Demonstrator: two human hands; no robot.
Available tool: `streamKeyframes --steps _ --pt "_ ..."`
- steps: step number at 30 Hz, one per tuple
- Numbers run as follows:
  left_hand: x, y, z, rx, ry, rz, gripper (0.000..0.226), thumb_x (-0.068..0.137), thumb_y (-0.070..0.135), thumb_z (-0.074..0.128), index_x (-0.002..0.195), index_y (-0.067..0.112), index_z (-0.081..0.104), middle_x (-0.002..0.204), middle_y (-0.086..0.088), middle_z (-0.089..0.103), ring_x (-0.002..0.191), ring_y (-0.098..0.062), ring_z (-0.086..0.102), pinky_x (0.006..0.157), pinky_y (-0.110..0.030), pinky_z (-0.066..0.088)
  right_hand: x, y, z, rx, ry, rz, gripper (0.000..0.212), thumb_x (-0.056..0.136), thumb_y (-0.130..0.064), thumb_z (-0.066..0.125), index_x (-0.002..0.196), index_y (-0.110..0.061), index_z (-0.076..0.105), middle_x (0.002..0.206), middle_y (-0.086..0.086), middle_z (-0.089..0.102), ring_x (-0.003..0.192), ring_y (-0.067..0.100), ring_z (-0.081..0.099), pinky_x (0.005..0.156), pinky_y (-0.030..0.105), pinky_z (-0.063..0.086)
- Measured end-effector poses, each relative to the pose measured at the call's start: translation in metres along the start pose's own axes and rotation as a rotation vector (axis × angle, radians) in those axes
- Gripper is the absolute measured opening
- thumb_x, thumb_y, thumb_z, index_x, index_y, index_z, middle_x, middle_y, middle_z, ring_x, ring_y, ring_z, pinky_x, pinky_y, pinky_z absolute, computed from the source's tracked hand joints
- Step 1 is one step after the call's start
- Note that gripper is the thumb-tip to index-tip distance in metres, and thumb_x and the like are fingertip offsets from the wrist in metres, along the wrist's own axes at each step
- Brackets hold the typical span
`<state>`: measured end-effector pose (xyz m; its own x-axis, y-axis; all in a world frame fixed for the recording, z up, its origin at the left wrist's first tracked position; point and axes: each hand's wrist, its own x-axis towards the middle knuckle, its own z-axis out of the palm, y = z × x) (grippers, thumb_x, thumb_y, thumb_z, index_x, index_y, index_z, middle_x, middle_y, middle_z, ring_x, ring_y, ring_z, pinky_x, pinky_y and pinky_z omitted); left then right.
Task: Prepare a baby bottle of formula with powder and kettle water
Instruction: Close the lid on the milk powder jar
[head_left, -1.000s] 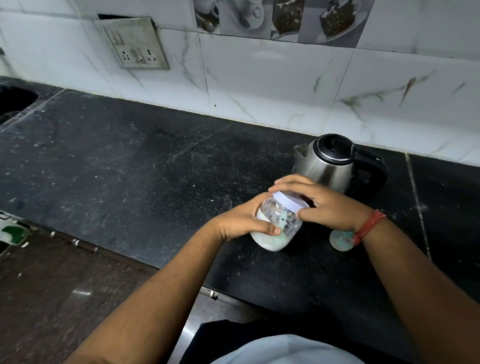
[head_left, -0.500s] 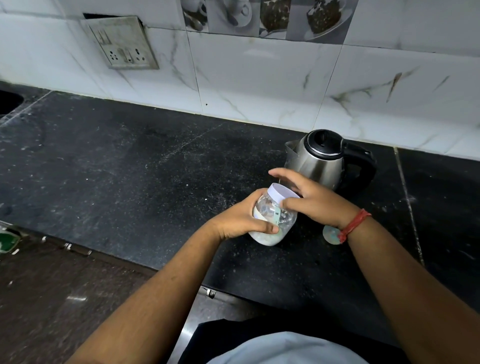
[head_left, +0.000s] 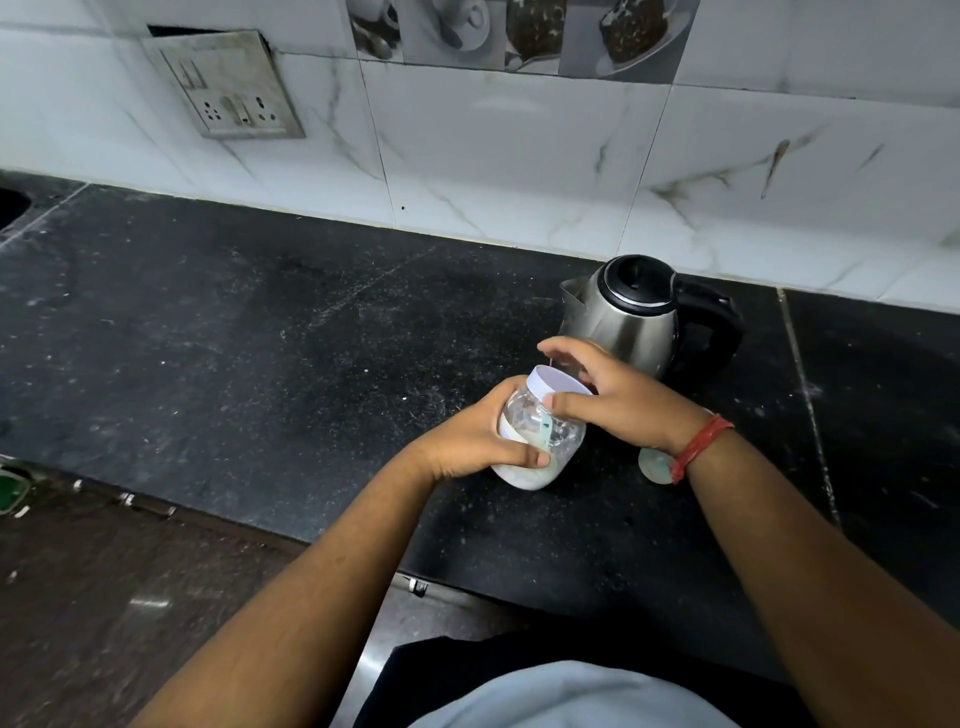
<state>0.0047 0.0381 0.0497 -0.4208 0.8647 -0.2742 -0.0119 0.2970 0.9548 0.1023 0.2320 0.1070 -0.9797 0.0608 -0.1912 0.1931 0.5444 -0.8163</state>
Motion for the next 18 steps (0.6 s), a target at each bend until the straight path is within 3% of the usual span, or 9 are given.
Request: streamKeyframes --steps 3,6,11,15,18 --pt "0.0 0.0016 0.0007 0.018 0.0 0.008 0.09 0.072 0.019 0.085 0.148 0.03 0.038 0.139 -0.005 0.059 0.128 -0.022 0.06 0.11 -0.043 0.05 0.0038 0.0014 0.0025 -0.259 0.052 0.066 0.068 0.087 -0.059 0.066 0.144 -0.028 0.046 0.144 -0.005 0.047 0.13 0.012 0.049 0.113 0.035 0.04" --pt "0.0011 0.0012 0.0007 0.015 -0.008 0.006 0.09 0.073 0.016 0.084 0.149 0.03 0.038 0.14 -0.006 0.059 0.129 -0.022 0.059 0.11 -0.041 0.05 0.0047 -0.0003 0.0036 -0.344 0.061 0.07 0.062 0.085 -0.061 0.066 0.137 -0.03 0.053 0.134 -0.005 0.053 0.124 0.013 0.052 0.107 0.03 0.04" --pt "0.0009 0.0005 0.0007 -0.017 -0.027 0.013 0.09 0.073 0.012 0.084 0.149 0.028 0.037 0.14 -0.009 0.059 0.129 -0.024 0.06 0.109 -0.04 0.051 0.0012 -0.0063 -0.0008 -0.184 0.056 0.023 0.049 0.088 -0.031 0.072 0.134 -0.031 0.056 0.132 -0.008 0.053 0.122 0.007 0.052 0.107 0.027 0.041" --pt "0.0008 0.002 -0.0009 -0.037 -0.043 0.022 0.093 0.071 0.015 0.086 0.149 0.029 0.037 0.14 -0.009 0.059 0.129 -0.023 0.06 0.108 -0.04 0.051 -0.0016 -0.007 -0.0019 -0.012 0.053 0.011 0.056 0.079 -0.032 0.069 0.133 -0.037 0.056 0.131 -0.008 0.057 0.116 0.002 0.056 0.1 0.023 0.045" --pt "0.001 0.001 -0.0018 -0.042 -0.019 0.035 0.091 0.071 0.009 0.084 0.147 0.028 0.038 0.14 -0.008 0.058 0.129 -0.021 0.059 0.107 -0.037 0.051 -0.0029 -0.0067 -0.0033 0.092 0.134 -0.027 0.049 0.086 -0.025 0.071 0.131 -0.04 0.058 0.129 -0.007 0.058 0.11 0.001 0.058 0.094 0.021 0.047"
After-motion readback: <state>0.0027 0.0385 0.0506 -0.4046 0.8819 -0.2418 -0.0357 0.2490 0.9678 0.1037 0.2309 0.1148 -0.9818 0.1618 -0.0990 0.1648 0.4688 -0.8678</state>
